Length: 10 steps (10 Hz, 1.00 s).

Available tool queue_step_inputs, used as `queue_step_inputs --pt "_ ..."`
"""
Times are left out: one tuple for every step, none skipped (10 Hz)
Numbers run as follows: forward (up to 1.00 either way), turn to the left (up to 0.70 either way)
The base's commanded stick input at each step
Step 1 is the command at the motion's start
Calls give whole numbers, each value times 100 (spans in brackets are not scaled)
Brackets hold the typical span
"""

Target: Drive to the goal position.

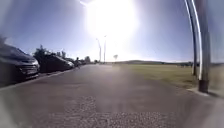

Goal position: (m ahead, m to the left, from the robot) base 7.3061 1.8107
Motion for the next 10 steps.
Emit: queue_step_inputs --pt "100 0" --pt "100 0" --pt "100 40" --pt "100 40" --pt "100 0" --pt "100 0" --pt "100 0" --pt "100 0" --pt "100 0" --pt "100 0"
